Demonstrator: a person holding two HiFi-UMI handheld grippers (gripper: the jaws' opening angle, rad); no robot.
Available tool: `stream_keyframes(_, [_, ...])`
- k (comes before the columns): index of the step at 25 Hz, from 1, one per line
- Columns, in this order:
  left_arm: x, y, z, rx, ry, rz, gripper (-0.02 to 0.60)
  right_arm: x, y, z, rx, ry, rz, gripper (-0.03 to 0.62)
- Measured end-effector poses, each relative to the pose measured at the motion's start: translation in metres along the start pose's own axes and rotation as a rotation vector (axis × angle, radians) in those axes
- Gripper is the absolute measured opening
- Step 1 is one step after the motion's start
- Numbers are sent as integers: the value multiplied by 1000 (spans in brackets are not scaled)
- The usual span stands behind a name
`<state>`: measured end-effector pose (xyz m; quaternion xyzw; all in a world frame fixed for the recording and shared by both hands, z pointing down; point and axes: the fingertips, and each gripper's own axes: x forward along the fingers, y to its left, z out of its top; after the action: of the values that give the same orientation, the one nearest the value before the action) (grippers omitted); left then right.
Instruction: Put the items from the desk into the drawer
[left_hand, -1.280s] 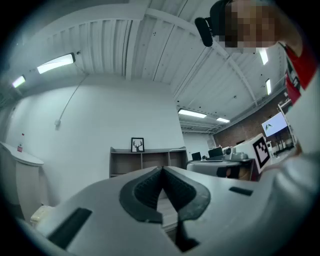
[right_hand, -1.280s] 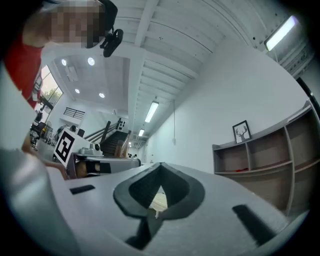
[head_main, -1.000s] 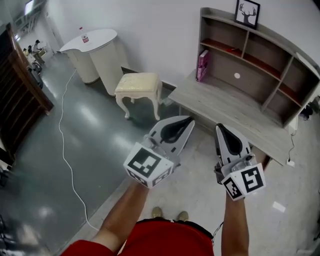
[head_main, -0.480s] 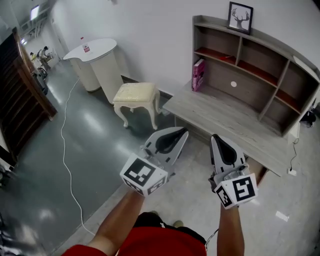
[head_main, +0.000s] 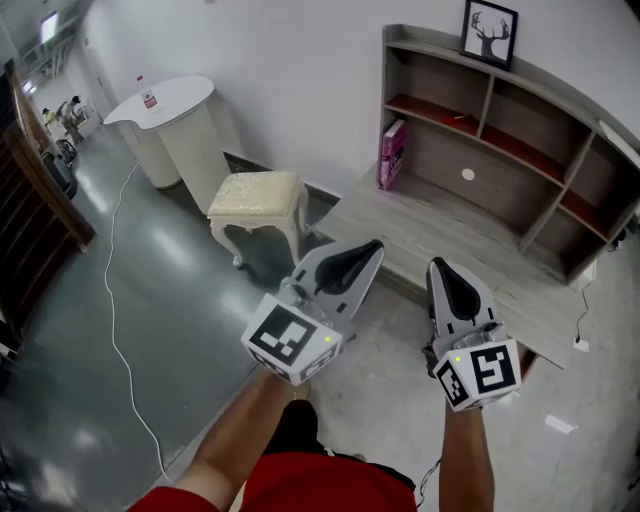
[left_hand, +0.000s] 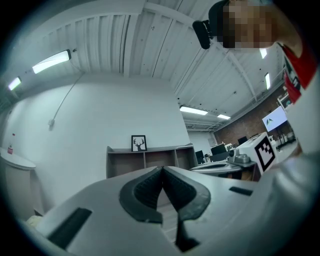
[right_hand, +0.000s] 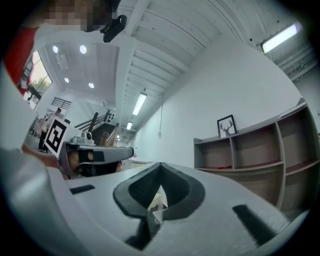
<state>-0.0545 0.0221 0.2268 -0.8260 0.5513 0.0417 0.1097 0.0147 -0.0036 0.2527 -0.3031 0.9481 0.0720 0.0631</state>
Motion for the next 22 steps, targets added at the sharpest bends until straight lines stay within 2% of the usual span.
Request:
stream_keyframes(8, [45,118,-34,23,-16,-142,8,127,-7,-20,-39,30,-119,3])
stream_keyframes(13, [71,183,-45,15,-51,-215,8,197,-26,-27,-41,49,-237,3])
stream_keyframes(17, [94,220,-54,-11,-40,-258,8,235,-50,-29,-52,76,-334,3])
stream_keyframes(22, [135,244,-62,-59,-55,-269,8,267,-98,-46,-57,134,-441,5])
